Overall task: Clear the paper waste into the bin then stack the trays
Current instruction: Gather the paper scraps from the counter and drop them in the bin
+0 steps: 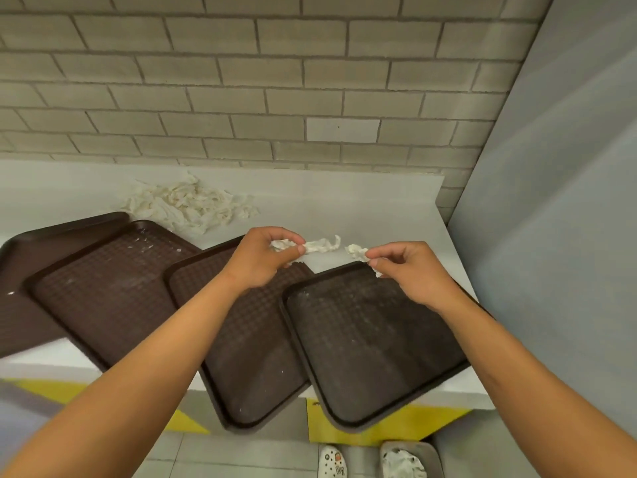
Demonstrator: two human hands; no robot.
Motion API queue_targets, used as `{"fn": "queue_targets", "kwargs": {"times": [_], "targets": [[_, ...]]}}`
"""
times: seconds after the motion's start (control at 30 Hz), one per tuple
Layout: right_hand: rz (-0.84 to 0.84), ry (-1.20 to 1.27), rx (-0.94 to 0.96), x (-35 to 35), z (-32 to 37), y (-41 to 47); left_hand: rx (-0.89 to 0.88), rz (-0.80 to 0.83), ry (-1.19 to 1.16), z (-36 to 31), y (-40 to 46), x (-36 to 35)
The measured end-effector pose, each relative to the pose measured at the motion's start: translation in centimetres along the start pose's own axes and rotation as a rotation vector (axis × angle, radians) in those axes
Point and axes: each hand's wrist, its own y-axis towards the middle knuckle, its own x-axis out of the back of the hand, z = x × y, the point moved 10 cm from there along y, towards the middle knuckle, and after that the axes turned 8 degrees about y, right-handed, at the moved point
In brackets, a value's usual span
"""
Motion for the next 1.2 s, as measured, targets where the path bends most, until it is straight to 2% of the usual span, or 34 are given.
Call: {"fn": "queue_targets", "kwargs": {"times": [0.33,0.53,1.0,1.2], "targets": [[-0.027,0.095,0.026,-0.5,0.5,-11.3,-0.007,-0.017,-0.067,-0.5,-11.0,-0.3],[-0.044,0.133,-0.006,1.0,-1.2,-16.8,0.011,0.008,-0.102,-0.7,-14.9,-3.1],[-0.217,0.208,-0.201,9.7,-11.3,-26.1,0.02,0.223,-0.187,-2.7,-20.9,-18.8],[-0.22,0.196,-0.325,12.2,-18.0,-29.6,0.118,0.311,-0.226,-1.0,-23.7,-27.8]]}}
